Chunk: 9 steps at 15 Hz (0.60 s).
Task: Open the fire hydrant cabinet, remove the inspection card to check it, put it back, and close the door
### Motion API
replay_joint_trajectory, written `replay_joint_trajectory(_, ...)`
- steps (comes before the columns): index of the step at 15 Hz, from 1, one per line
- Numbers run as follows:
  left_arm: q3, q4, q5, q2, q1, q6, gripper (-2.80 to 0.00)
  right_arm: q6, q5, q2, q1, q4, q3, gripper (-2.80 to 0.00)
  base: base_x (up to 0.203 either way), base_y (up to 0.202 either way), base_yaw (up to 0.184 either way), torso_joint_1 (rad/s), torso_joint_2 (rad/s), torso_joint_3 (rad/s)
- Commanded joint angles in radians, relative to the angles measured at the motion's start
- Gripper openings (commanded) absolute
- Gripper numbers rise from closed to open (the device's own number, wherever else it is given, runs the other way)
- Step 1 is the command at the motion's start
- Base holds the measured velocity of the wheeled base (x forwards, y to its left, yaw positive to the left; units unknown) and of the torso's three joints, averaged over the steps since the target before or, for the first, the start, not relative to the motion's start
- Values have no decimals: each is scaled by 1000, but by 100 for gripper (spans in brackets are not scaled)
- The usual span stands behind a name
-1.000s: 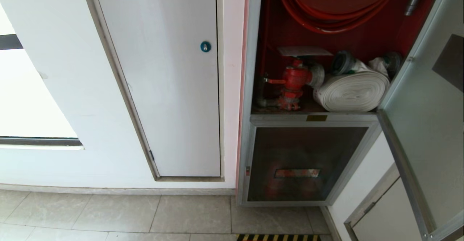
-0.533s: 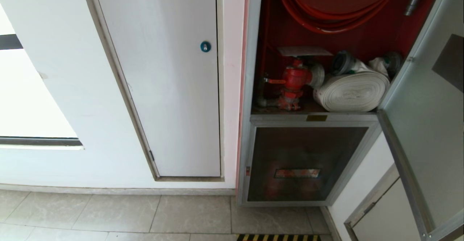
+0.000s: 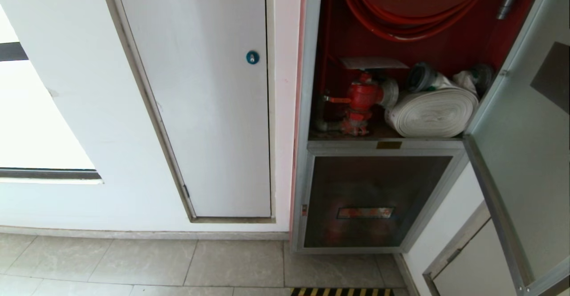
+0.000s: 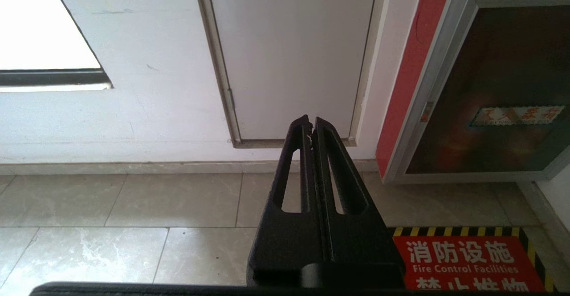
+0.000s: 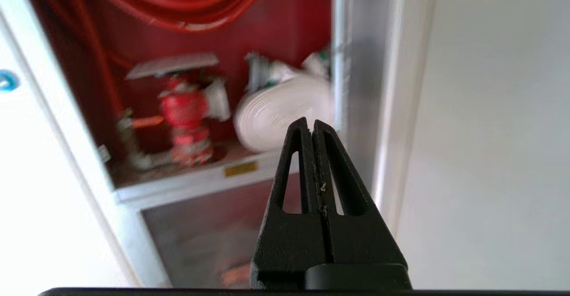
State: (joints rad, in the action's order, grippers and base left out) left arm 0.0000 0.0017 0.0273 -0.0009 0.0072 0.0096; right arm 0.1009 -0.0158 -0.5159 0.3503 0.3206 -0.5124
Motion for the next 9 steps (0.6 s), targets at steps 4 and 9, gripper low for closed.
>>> replay_joint_trajectory(4,0,0,0,1,0,0,-280,-50,-76,40,122,10,-30,-280,0,0,0,0,0,0)
replay_joint_trajectory(9,0,0,0,1,0,0,-280,-46,-87,-17,276,9,-40,-280,0,0,0,0,0,0)
